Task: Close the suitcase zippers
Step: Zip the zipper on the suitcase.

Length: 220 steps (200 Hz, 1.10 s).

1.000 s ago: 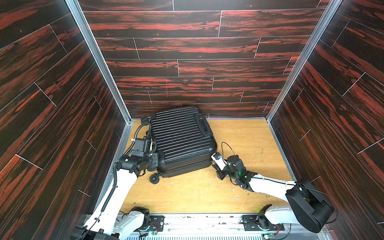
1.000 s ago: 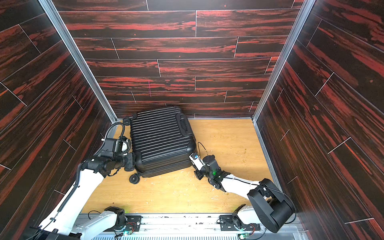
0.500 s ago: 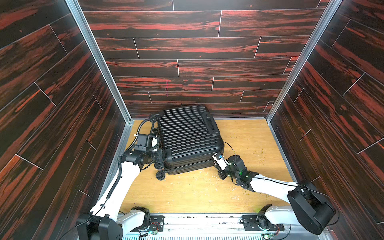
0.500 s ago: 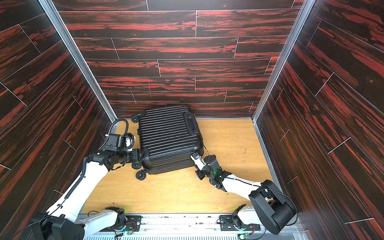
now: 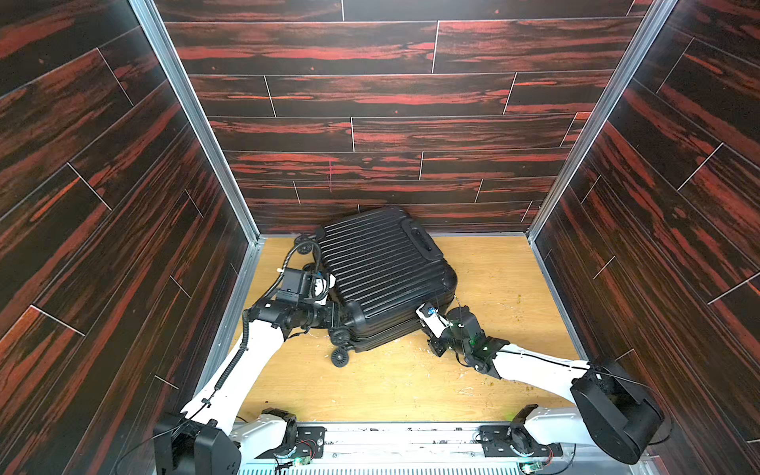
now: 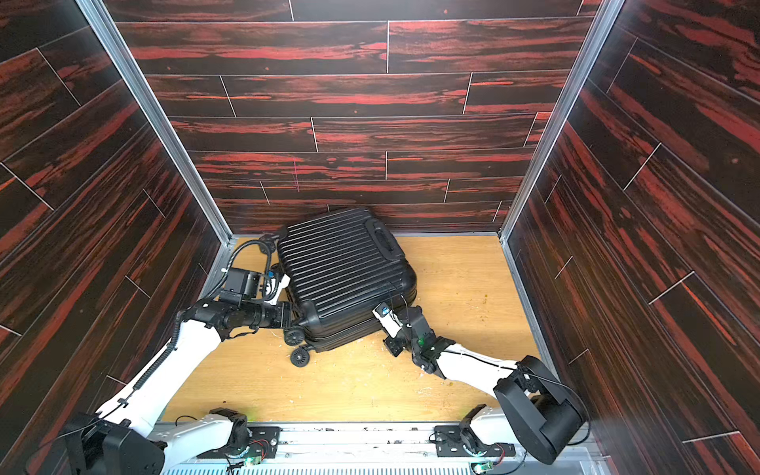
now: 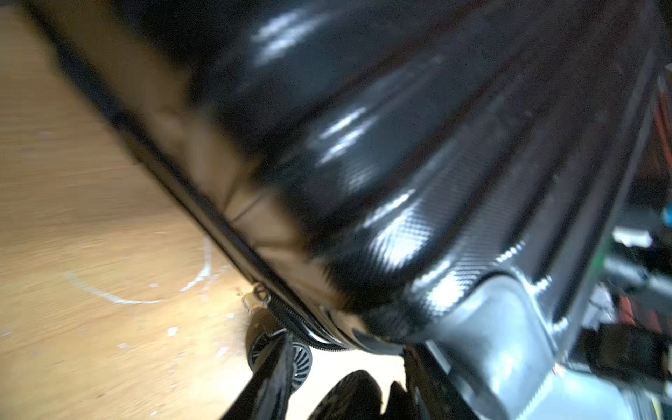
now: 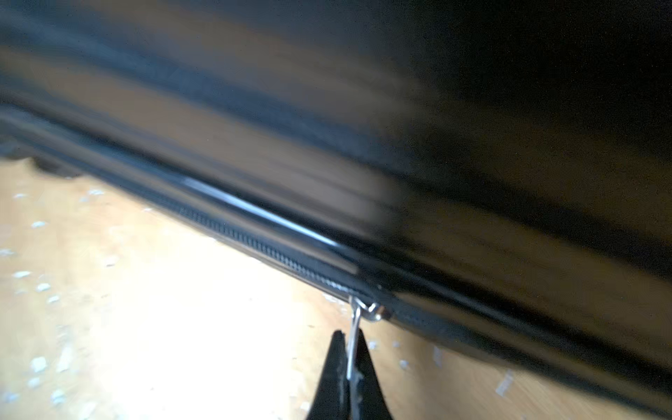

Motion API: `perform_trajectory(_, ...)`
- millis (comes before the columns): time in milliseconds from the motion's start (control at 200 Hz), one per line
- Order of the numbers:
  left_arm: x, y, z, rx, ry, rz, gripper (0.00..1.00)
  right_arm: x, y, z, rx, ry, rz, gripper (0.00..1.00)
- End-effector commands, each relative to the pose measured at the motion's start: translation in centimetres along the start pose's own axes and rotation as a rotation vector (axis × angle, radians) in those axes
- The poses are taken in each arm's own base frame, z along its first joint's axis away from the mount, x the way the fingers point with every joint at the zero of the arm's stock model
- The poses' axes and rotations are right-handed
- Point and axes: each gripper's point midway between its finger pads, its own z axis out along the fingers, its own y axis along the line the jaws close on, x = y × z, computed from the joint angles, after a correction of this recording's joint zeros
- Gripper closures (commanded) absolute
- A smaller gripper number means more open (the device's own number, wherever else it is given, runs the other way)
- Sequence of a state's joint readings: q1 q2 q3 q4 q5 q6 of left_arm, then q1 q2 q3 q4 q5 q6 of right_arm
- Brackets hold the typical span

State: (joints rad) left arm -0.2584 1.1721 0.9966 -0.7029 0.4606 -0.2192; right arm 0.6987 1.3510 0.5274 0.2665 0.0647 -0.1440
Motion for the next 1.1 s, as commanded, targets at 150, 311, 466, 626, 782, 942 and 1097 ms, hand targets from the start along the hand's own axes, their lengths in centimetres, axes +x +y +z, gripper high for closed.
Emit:
perform_trajectory(150, 3.5, -4.0, 0.9, 0.15, 0.142, 0.084, 0.46, -4.3, -1.8, 0.1, 0.014, -0.092, 0.042, 1.0)
perform_trajectory(311, 2.3, -1.9, -0.5, -0.018, 0.061, 0.102, 0.37, -4.6, -2.0, 0.2, 0.01, -0.097, 0.034, 1.0)
perform_trajectory(466, 1.2, -1.9, -3.1, -0.085, -0.082, 0.187, 0.28, -4.5, -1.8, 0.1, -0.004, -0.099, 0.039, 1.0)
perform_trajectory(626, 1.8, -3.1, -3.8, -0.064, -0.138, 0.284, 0.22, -4.1, -1.7, 0.2, -0.007, -0.102, 0.048, 1.0)
perform_trajectory(782, 3.0, -3.7, -3.0, -0.072, -0.093, 0.357, 0.21, -3.6, -1.5, 0.4, -0.013, -0.09, 0.057, 1.0)
perform_trajectory(942, 3.8, -3.7, -1.9, -0.099, -0.037, 0.427, 0.2, -3.6, -1.5, 0.3, -0.016, -0.093, 0.056, 1.0)
perform_trajectory(1097, 4.7, -4.1, -0.9, -0.084, 0.019, 0.473, 0.19, -3.4, -1.4, 0.4, -0.021, -0.086, 0.057, 1.0)
